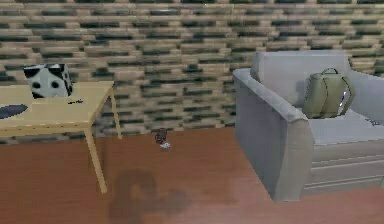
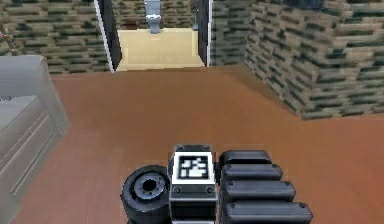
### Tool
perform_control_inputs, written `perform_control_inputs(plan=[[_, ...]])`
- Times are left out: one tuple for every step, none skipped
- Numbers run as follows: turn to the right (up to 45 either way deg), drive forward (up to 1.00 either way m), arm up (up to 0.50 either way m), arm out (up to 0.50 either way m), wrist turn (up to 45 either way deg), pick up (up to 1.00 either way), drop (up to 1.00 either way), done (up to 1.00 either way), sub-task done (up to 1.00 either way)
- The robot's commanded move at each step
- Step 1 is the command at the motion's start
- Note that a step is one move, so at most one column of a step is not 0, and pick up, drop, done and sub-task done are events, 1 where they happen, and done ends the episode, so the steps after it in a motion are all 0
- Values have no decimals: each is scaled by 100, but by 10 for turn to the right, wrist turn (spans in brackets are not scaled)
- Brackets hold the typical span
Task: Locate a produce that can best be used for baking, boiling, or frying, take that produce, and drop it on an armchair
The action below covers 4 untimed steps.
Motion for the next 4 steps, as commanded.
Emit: perform_control_inputs(plan=[[30, 0, 0, 0, 0, 0, 0, 0, 0], [0, 100, 0, 0, 0, 0, 0, 0, 0], [60, 0, 0, 0, 0, 0, 0, 0, 0], [0, 30, 0, 0, 0, 0, 0, 0, 0]])
